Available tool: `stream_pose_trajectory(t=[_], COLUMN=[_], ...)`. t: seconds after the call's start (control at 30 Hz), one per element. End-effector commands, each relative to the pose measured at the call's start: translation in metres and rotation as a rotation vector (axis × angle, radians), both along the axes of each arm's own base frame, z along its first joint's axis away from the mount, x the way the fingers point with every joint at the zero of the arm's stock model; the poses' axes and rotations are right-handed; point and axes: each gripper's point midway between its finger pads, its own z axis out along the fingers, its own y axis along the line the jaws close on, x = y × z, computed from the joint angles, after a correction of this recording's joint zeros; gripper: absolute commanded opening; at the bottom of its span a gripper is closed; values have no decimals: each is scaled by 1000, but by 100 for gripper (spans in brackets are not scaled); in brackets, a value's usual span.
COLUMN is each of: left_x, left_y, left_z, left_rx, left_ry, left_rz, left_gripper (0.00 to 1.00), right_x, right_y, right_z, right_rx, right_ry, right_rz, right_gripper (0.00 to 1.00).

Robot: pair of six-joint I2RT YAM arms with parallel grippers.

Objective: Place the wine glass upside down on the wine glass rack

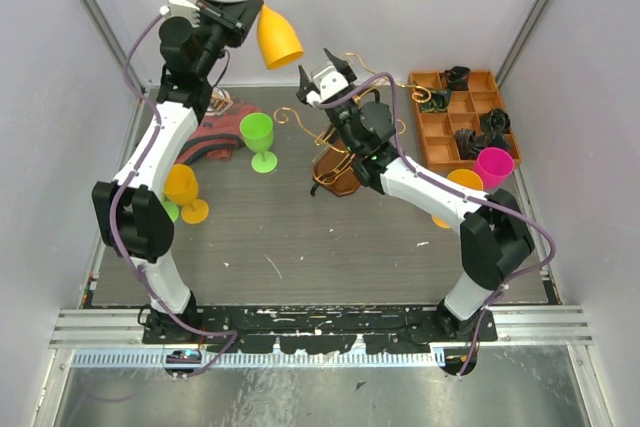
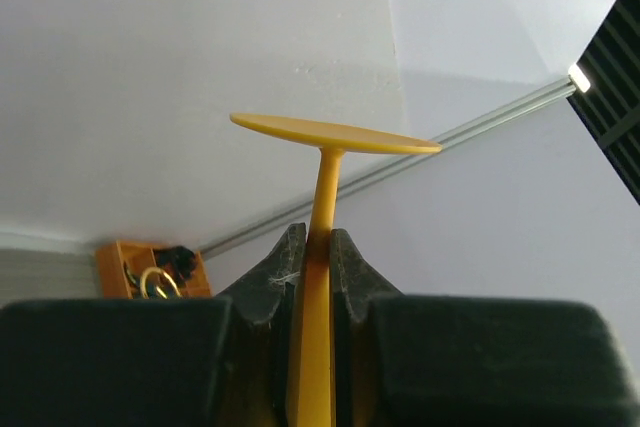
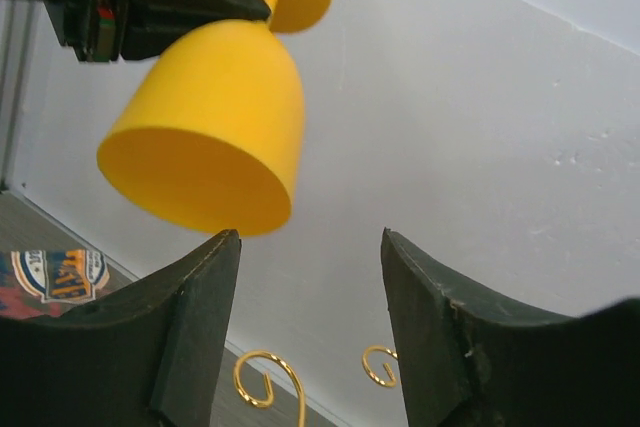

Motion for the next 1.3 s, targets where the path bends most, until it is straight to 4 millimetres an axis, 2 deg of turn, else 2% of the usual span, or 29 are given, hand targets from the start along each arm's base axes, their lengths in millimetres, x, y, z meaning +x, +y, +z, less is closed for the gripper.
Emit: stream_pose_trajectory(t=[0.0,0.07,0.17,0.3,0.43,0.53,0.7,0.97,1.27], left_x=[8,19,39,59,67,67,55,41,30], left_y=[9,11,7,-1,-3,1,-10,-50,-78], left_z=[33,29,10,-26,-64,-76,-94,-113,-138], left_rx=[107,197,378,598,724,726,676,645,636], left_ry=[-237,-292,-375,-466,-580,-675,-852,-900,-897], left_rz=[-5,21,62,108,167,228,231,67,-25], left_gripper=[17,15,10,0,0,0,0,0,0], right_x=[-12,-16,-21,-35,-49,-58,-68,-73,-70], right_y=[-33,-40,-58,-80,-99,-111,-124,-130,-131], right_z=[28,31,41,58,68,74,76,74,66], right_rx=[23,16,36,54,52,31,4,-21,-40], right_ry=[-5,3,30,32,21,11,14,17,39], right_rz=[-107,-127,-182,-223,-265,-296,-316,-317,-325], right_gripper=[68,72,74,75,75,76,77,79,80])
